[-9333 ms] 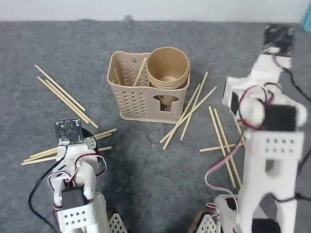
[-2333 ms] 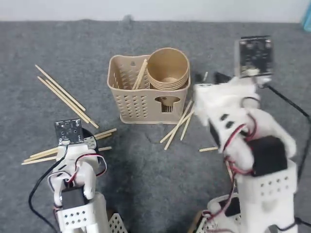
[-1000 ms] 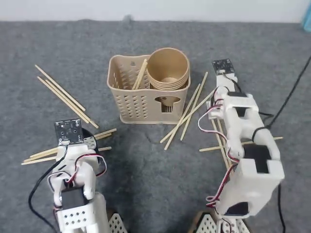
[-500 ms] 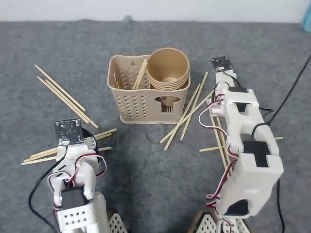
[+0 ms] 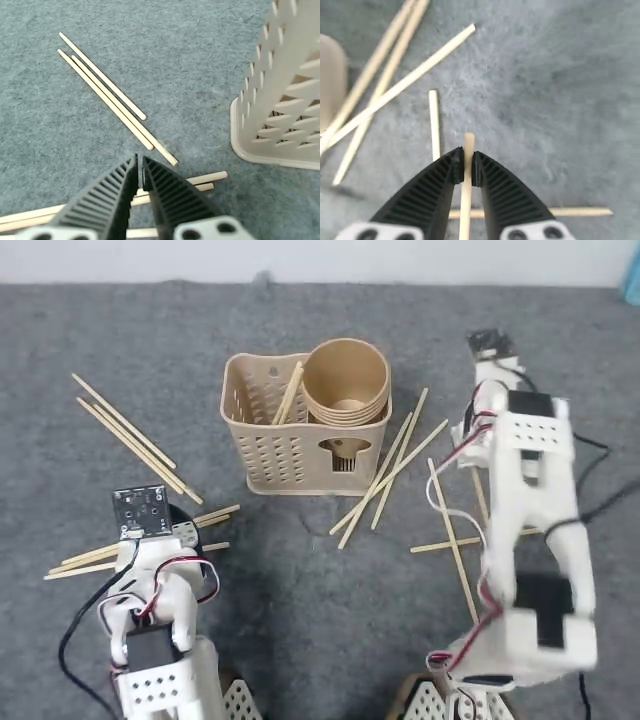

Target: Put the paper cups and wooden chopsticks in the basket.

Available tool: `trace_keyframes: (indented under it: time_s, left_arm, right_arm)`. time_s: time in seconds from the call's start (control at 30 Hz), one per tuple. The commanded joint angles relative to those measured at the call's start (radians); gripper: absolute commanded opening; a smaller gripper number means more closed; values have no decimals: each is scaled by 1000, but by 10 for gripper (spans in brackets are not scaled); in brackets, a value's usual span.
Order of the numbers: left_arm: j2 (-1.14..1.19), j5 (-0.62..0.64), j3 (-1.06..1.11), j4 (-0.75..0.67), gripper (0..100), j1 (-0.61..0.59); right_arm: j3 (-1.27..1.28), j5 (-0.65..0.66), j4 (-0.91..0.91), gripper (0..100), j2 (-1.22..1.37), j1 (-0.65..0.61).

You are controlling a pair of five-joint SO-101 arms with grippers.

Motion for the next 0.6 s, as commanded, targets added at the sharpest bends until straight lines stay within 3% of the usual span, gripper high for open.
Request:
trace_keyframes:
  time_s: [0.0,0.23,0.57]
  left_arm:
    - [-11,2,-4,-14,15,-6]
    - [-11,2,-4,-12,15,-6]
    - [-11,2,-4,-11,15,-6]
  right_arm:
    - [-52,6,84,7,-211,19]
    - [152,-31,122,7,-478,18]
    - [557,-71,-194,7,-1035,7]
